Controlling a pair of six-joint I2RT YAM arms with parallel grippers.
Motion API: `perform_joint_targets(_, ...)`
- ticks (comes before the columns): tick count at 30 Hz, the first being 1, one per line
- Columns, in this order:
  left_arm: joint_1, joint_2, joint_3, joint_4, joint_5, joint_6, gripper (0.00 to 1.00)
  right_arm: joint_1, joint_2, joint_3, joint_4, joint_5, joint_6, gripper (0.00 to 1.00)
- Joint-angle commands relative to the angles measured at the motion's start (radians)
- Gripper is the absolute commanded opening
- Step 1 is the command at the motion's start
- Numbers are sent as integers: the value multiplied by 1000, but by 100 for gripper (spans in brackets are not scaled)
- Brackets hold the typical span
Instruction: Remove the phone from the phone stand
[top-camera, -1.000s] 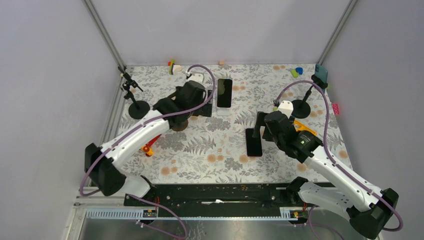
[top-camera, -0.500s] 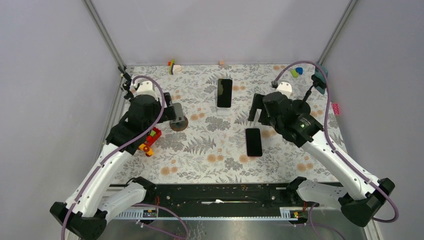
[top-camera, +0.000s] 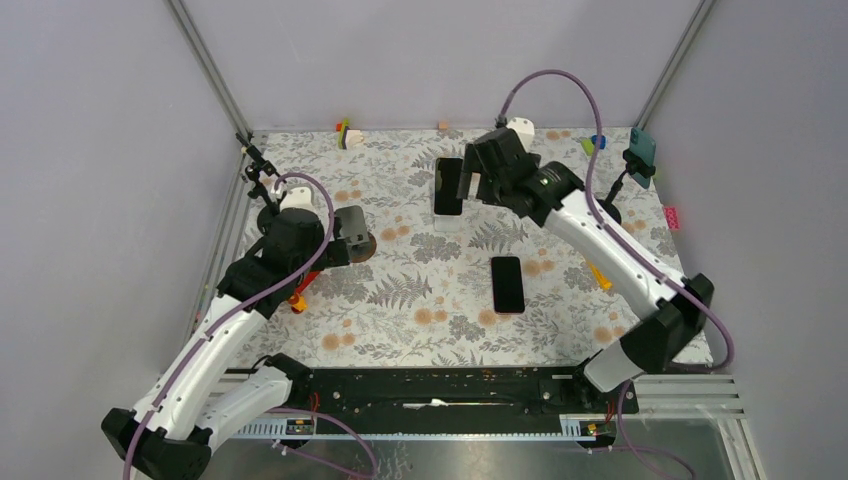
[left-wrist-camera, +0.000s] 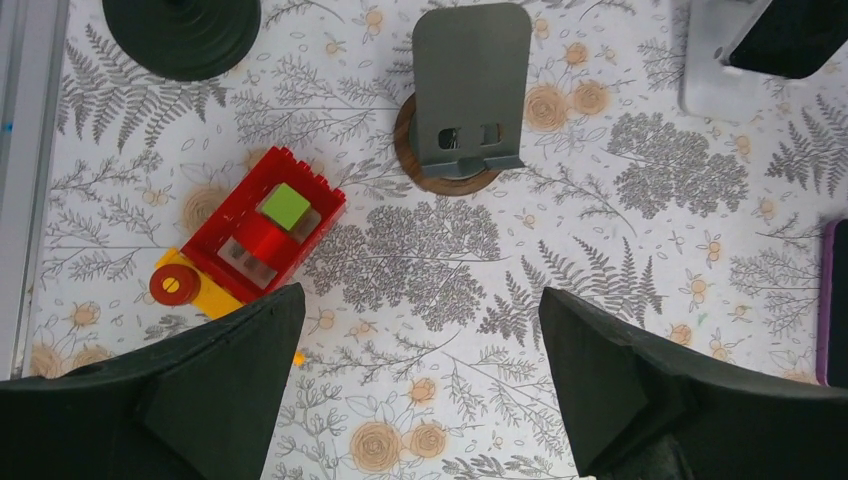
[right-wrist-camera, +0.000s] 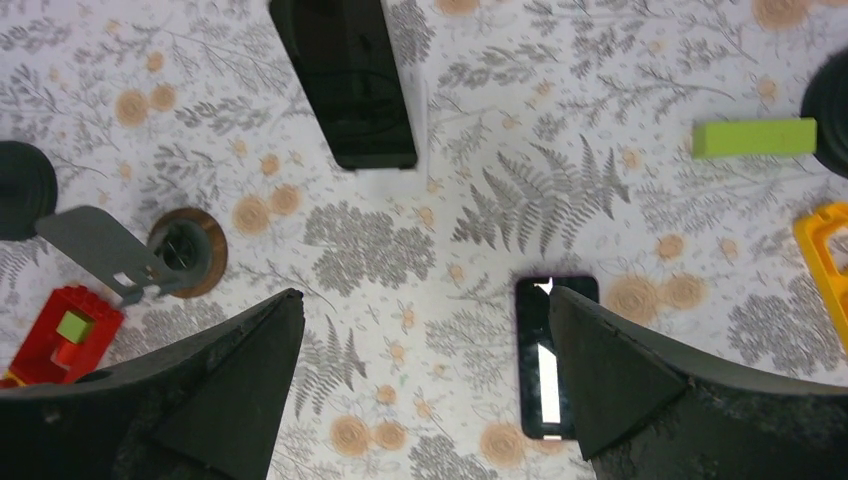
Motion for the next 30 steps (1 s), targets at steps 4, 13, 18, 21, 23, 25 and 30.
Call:
perform_joint_targets(4,2,-22,4,-56,-30,-42,99,-5,240,220,29,-51,27,98)
perform_joint_targets(13,2,-42,-10,-78,6,-52,99,-12,468,427,11,-26,75,98)
perform_joint_targets(18,0,-22,-12,-68,25,-45,99,-21,581,586,-85,19,66,98)
perform_joint_targets(21,-1,-22,-12,-67,25,-43,99,-24,644,668,-124,34,49,98)
perform_joint_targets(23,-7,-27,-12,-67,18,-43,99,-27,682,719,-154,57,46,98)
perform_joint_targets(25,-16,-30,-12,-68,4,-45,99,-29,706,745,-164,72,42,98)
perform_joint_targets(30,-35,-26,-12,-69,-7,-43,99,-37,751,781,-164,79,33,98)
